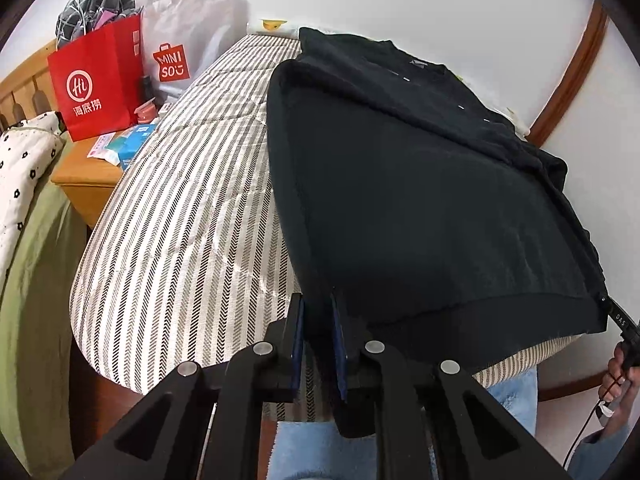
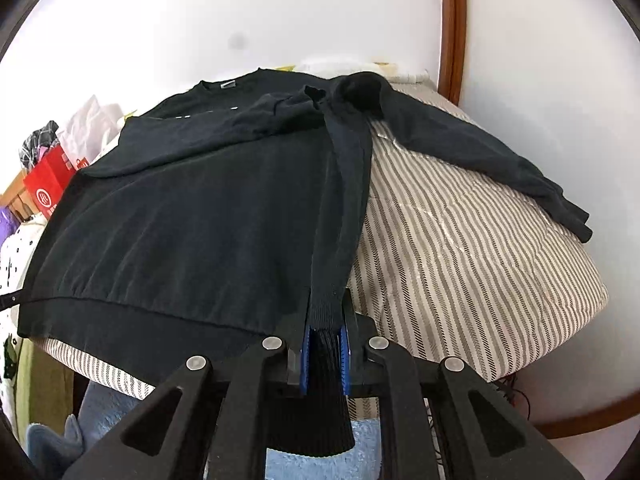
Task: Fold small clothes
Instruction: 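Lift the plain side and fold it over the body with the right tool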
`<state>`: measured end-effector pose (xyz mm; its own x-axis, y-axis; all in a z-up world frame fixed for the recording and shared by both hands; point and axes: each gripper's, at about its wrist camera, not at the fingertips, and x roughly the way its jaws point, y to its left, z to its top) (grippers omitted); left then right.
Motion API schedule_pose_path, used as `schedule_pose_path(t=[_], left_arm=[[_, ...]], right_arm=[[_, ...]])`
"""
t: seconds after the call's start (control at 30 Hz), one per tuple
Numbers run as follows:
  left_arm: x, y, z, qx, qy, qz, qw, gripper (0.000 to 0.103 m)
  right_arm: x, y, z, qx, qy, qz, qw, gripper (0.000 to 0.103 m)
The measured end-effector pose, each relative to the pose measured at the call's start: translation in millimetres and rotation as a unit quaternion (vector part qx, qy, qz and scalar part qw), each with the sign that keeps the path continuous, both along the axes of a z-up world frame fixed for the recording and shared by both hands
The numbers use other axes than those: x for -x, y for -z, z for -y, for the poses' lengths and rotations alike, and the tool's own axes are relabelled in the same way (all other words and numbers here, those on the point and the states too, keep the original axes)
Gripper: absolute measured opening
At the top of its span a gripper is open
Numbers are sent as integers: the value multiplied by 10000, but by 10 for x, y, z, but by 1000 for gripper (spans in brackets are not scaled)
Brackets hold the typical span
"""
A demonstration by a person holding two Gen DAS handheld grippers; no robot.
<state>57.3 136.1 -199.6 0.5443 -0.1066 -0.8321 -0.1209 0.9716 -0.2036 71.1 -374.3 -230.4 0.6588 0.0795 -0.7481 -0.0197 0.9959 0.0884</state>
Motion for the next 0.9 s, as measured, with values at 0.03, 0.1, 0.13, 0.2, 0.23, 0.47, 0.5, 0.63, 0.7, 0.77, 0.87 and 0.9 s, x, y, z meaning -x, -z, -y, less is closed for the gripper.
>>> schedule_pose_path(t=[0.03,0.1,0.13,0.2,0.23,0.47,0.5,0.63,0.7,0.77,0.87,0.9], left_arm=[[-13,-6,-1,1,-25,-8,10000,16],[-65,-39,-8,-35,-93,-33,9999,19],[-82,-61,-1,-126,-142,-25,9998,23],[-128,-122,11,-267,-197,45,9994,32],[-174,-165,4,-278,-210,102,9993,40],[-541,-355,140,-282,-150,367,9988,62],[-635,-368,187,-287,-124,370,9988,62],[-914,-344,356,-304,-32,309,9991,62],[-1078,-316,421,-293,-8,264,9992,62],[-1195,-278,456,-270,-8,213,9994,62],[-1385,-229,494,-235,6,137,9996,62],[-1455,-209,503,-247,16,106,9996,62]], right_arm=[[-26,-19,20,-57,-2,-2,10000,17],[-43,-79,71,-104,5,76,9999,21],[-58,-108,96,-44,33,125,9999,26],[-69,-169,136,150,128,239,9995,36],[-81,-186,171,197,164,269,9993,42],[-375,-243,581,410,691,312,9963,44],[-478,-244,634,471,721,293,9959,44],[-863,-245,721,620,776,311,9946,46],[-1077,-244,734,561,747,331,9951,49],[-1341,-234,717,526,762,371,9950,53],[-1740,-200,685,507,770,309,9953,53],[-1888,-190,664,536,765,301,9952,53]])
